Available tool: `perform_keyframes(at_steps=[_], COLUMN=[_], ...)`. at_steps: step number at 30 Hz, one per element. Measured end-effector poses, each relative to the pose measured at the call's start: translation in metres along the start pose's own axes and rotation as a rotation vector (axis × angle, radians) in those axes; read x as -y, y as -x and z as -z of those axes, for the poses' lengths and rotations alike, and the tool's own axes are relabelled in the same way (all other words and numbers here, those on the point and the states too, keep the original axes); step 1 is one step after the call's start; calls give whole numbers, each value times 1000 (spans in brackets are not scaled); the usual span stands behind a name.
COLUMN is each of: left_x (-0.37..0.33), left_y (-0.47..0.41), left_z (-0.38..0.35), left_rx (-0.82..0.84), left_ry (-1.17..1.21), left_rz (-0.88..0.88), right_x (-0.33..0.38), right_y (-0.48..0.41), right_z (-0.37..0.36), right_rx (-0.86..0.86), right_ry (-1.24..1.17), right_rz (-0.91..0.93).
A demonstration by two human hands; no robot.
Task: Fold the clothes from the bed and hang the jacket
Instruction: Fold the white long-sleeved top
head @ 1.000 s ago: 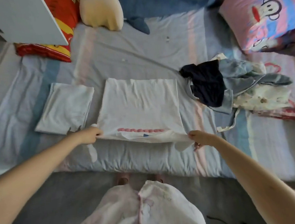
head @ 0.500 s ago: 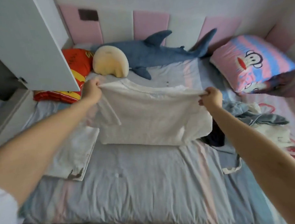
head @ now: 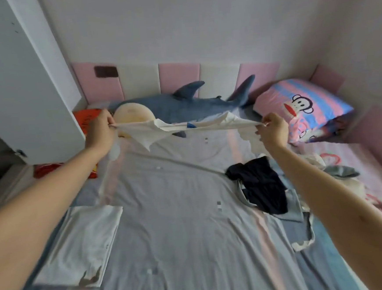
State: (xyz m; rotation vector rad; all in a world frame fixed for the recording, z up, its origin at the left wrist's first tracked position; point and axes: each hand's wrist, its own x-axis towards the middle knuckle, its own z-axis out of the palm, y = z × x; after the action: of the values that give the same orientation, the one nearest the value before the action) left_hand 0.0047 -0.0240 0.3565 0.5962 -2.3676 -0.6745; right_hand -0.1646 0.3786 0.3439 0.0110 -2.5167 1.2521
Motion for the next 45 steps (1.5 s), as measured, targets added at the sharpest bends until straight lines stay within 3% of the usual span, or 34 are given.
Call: perform_keyframes(at_steps=[5, 8, 10, 14, 16, 19, 25, 30, 34, 37, 38, 40, 42, 45], left_x=[78, 134, 161, 244, 257, 290, 338, 340, 323, 296, 287, 271, 261, 265], left_y=[82, 164, 213, 311, 335, 380, 464, 525, 533, 522, 517, 500, 481, 444], left_z=[-59, -107, -127, -197, -205, -226, -233, -228, -234, -247, -254, -281, -317, -374], left_rx=[270, 417, 493, 631, 652, 655, 680, 799, 868, 743, 709, 723, 812, 851], left_ry=[-125, -146, -190, -247, -275, -319, -381, -451, -514, -588, -562, -468, -395, -421], left_rz=[57, 186, 223, 233, 236, 153, 31, 118, 283, 452, 434, 199, -86, -283], right_x=[-84, -148, -191, -289, -306, -349, -413, -438, -441, -429, -423, -413, -408, -405], right_y=[65, 123, 155, 226, 245, 284, 360, 405, 416, 417, 419, 412, 398, 371], right_z=[-36, -83, -103, -157, -159, -173, -166, -140, -142, -151, -158, -185, -222, -284], right_rx=[262, 347, 399, 707, 870, 962, 996, 1073, 1140, 951, 873, 788, 850, 1003], right_ry=[366, 339, 398, 771, 910, 1005, 975, 962, 921, 852, 796, 693, 613, 558], right_rz=[12, -268, -314, -44, 143, 256, 241, 192, 32, -31, 1, 131, 281, 492])
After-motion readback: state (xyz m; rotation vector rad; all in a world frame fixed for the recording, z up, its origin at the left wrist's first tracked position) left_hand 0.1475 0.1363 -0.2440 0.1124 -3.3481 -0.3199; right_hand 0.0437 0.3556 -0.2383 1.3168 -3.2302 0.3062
